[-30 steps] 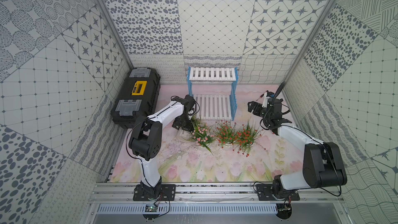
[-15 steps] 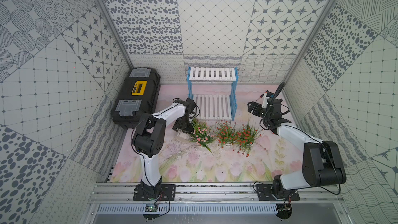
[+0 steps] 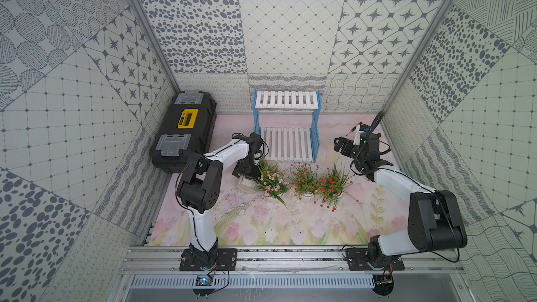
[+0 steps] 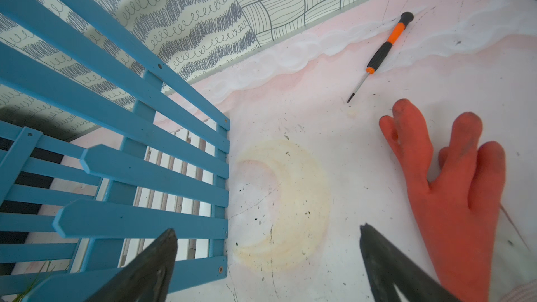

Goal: Place the baby's breath potted plants on the rack by color
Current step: Pick up the baby's breath potted plant from the center of the board.

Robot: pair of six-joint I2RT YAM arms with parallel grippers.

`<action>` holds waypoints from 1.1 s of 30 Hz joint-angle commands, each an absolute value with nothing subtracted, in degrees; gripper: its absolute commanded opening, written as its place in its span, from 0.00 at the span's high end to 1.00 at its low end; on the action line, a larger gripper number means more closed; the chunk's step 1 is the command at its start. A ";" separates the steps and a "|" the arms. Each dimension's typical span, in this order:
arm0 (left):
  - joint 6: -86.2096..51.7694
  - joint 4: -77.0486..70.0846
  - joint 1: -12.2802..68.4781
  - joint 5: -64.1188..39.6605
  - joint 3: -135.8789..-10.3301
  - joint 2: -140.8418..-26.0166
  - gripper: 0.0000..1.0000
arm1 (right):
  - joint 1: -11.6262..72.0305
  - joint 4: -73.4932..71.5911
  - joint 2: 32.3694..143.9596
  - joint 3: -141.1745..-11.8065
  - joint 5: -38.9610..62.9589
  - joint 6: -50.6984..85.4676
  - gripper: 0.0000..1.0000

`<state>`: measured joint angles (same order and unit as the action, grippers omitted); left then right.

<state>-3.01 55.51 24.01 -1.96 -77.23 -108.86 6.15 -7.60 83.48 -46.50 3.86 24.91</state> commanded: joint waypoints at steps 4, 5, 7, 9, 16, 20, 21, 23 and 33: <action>-5.23 55.78 23.47 0.71 -74.41 -101.89 0.58 | 6.42 -10.11 83.51 -47.12 3.74 25.51 0.02; -5.55 55.68 23.47 1.06 -74.14 -100.76 0.58 | 6.42 -10.11 83.59 -47.13 3.77 25.61 0.02; -6.12 55.91 23.51 1.86 -73.89 -98.76 0.58 | 6.42 -10.11 83.76 -47.17 3.88 25.67 0.02; -6.97 56.05 23.51 3.09 -73.56 -96.84 0.58 | 6.42 -10.11 83.67 -47.23 3.95 25.66 0.02; -10.86 54.88 23.47 4.43 -70.98 -86.59 0.58 | 6.42 -10.02 83.49 -47.33 4.09 25.62 0.02; -12.62 52.31 23.47 5.32 -70.64 -78.82 0.59 | 6.42 -10.18 83.68 -47.41 4.43 25.75 0.02; -12.95 51.77 23.47 5.81 -70.89 -77.07 0.59 | 6.42 -10.12 83.63 -47.46 4.44 25.75 0.02; -13.08 49.67 23.47 6.40 -71.08 -73.57 0.59 | 6.42 -10.11 83.47 -47.48 4.37 25.75 0.02; -13.53 43.02 23.86 7.40 -78.86 -69.71 0.61 | 6.42 -9.60 83.12 -47.98 4.35 25.75 0.02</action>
<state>-11.92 51.53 23.88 5.54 -74.65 -70.67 6.15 -7.57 83.50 -46.50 4.05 25.10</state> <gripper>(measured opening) 0.914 0.981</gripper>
